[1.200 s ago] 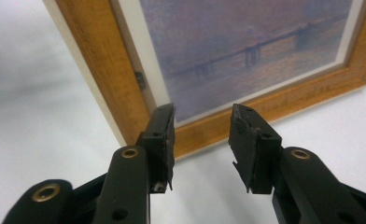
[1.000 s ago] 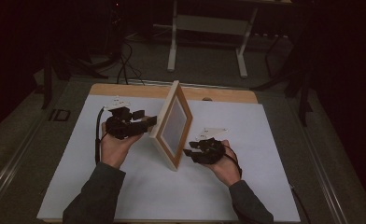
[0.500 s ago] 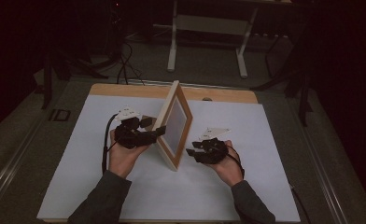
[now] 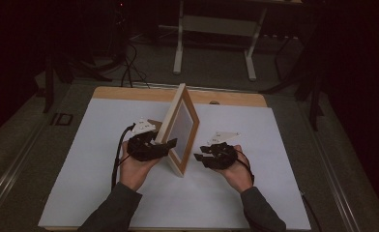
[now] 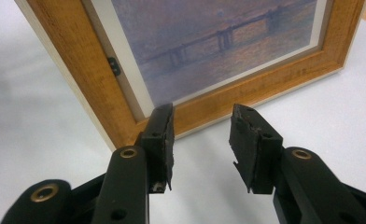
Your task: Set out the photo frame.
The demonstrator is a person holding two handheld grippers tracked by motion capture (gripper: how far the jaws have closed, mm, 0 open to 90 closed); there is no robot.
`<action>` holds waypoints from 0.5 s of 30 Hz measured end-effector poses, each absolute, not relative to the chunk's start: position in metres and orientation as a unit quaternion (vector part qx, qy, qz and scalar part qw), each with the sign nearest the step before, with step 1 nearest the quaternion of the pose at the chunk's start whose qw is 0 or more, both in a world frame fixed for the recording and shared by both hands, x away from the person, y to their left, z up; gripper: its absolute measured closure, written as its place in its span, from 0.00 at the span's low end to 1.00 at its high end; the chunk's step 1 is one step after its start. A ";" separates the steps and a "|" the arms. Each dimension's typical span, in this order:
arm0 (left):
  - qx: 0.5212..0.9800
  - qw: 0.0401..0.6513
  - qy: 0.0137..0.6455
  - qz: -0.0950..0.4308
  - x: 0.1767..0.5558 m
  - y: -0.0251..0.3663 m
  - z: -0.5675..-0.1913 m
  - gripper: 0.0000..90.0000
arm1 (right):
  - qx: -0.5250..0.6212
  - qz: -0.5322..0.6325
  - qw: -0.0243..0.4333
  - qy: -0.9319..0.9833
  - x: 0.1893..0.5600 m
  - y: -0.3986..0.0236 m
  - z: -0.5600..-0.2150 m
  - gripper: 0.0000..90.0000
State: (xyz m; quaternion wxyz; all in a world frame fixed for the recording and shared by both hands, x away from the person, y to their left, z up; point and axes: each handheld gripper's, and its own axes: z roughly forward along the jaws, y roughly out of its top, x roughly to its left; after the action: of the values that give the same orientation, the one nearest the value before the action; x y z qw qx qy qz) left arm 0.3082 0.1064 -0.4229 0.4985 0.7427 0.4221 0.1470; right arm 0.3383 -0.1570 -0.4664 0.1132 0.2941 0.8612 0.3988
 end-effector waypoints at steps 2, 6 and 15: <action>0.742 0.496 0.425 0.154 0.308 0.107 -0.424 0.56 | 0.294 0.399 0.114 0.861 0.339 -0.158 -0.467 0.66; 0.740 0.498 0.428 0.148 0.307 0.108 -0.425 0.62 | 0.295 0.398 0.114 0.861 0.339 -0.159 -0.467 0.66; 0.741 0.490 0.432 0.158 0.306 0.106 -0.424 0.63 | 0.295 0.399 0.113 0.861 0.339 -0.158 -0.468 0.66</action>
State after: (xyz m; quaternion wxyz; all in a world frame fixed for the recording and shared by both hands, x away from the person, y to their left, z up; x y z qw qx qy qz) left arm 0.3056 0.1056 -0.4244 0.4897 0.7406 0.4323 0.1578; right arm 0.3389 -0.1576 -0.4676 0.1130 0.2947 0.8610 0.3989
